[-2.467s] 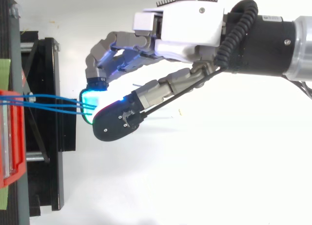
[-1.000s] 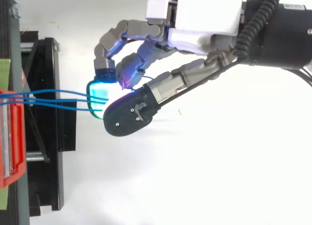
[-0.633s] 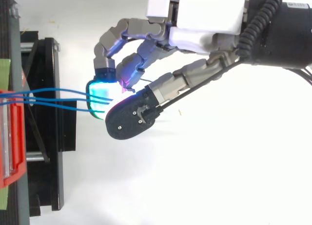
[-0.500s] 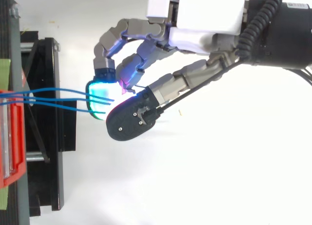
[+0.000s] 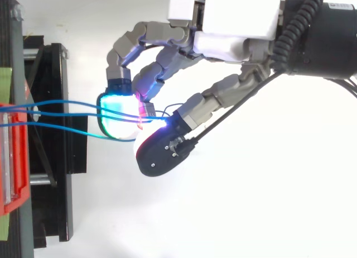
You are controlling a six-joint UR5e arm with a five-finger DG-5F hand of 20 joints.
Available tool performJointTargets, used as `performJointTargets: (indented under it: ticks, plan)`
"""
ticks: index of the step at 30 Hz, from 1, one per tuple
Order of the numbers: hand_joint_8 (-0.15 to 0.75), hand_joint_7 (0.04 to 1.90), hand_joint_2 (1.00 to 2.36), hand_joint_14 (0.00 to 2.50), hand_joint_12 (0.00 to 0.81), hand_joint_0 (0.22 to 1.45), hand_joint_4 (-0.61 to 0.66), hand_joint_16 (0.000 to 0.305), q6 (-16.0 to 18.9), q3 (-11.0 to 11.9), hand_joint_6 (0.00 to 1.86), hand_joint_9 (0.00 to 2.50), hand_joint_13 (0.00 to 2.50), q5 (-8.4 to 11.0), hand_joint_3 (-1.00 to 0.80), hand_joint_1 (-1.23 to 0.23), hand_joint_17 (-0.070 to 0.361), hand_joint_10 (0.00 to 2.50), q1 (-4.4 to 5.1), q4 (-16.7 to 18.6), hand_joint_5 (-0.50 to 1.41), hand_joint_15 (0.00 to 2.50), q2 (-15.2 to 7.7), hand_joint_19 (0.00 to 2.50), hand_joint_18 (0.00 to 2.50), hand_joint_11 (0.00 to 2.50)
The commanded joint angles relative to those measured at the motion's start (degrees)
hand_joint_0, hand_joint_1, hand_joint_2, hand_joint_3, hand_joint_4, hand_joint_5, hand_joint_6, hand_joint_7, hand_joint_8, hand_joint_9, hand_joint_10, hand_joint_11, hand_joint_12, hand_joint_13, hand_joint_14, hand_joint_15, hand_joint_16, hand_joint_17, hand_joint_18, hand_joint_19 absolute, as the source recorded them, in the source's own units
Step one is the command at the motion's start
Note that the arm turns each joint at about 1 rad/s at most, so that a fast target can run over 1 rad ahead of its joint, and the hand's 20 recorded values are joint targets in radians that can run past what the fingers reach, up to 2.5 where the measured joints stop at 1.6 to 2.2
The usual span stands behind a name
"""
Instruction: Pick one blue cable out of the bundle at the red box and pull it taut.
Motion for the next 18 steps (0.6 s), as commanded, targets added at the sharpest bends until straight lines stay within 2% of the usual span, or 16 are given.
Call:
performJointTargets:
  ticks: [1, 5, 8, 10, 13, 18]
  plan:
    - [0.221, 0.87, 1.0, 0.01, 0.365, 0.52, 0.04, 0.052, 0.0, 0.0, 0.92, 0.85, 0.59, 0.0, -0.5, -0.97, 0.116, 0.01, -0.02, 0.0, -0.25, 0.35, -0.02, 0.11, 0.51, 1.08]
    - [0.243, 0.83, 1.0, 0.01, 0.387, 0.47, 0.07, 0.056, 0.0, 0.0, 0.92, 0.87, 0.6, 0.0, -0.5, -0.91, 0.126, 0.01, -0.02, 0.0, -0.25, 0.35, -0.02, 0.13, 0.53, 1.07]
    - [0.263, 0.84, 1.0, 0.01, 0.4, 0.46, 0.07, 0.057, 0.0, 0.0, 0.91, 0.9, 0.61, 0.09, -0.5, -0.8, 0.128, 0.01, -0.02, 0.0, -0.24, 0.35, -0.02, 0.15, 0.54, 1.09]
    - [0.262, 0.85, 1.0, 0.01, 0.39, 0.5, 0.06, 0.055, 0.0, 0.0, 0.91, 0.91, 0.6, 0.18, -0.5, -0.7, 0.123, 0.01, 0.06, 0.0, -0.24, 0.36, -0.02, 0.17, 0.52, 1.1]
    - [0.243, 0.89, 1.0, 0.01, 0.373, 0.56, 0.03, 0.051, 0.0, 0.0, 0.9, 0.92, 0.59, 0.26, -0.5, -0.64, 0.115, 0.01, -0.02, 0.0, -0.23, 0.36, -0.02, 0.2, 0.5, 1.09]
    - [0.243, 0.91, 1.0, 0.01, 0.369, 0.6, 0.03, 0.05, -0.08, 0.0, 0.9, 0.92, 0.6, 0.26, -0.48, -0.66, 0.113, 0.01, -0.02, -0.09, -0.23, 0.37, -0.02, 0.21, 0.49, 1.1]
